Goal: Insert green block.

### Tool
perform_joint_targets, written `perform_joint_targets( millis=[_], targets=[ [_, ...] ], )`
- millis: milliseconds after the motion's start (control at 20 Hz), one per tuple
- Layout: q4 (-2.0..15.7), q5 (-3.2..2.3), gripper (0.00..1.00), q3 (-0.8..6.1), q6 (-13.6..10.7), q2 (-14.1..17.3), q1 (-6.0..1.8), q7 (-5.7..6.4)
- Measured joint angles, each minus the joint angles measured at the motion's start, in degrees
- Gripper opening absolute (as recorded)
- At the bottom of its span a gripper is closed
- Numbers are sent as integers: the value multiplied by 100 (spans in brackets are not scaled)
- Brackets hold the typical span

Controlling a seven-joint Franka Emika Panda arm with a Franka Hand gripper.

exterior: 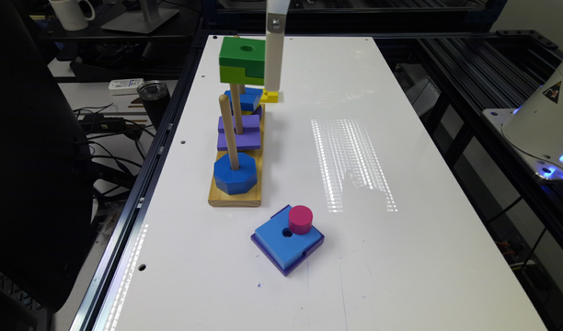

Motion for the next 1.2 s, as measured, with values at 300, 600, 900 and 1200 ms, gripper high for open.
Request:
perform_joint_targets(
  millis=[300, 600, 900, 1200],
  targets=[
    [210, -47, 0, 65, -4, 184, 2, 89],
    [334, -76, 0, 104, -7, 284, 3, 140],
    [350, -79, 0, 118, -7, 295, 4, 157],
    [358, -83, 0, 126, -7, 304, 3, 169]
  ],
)
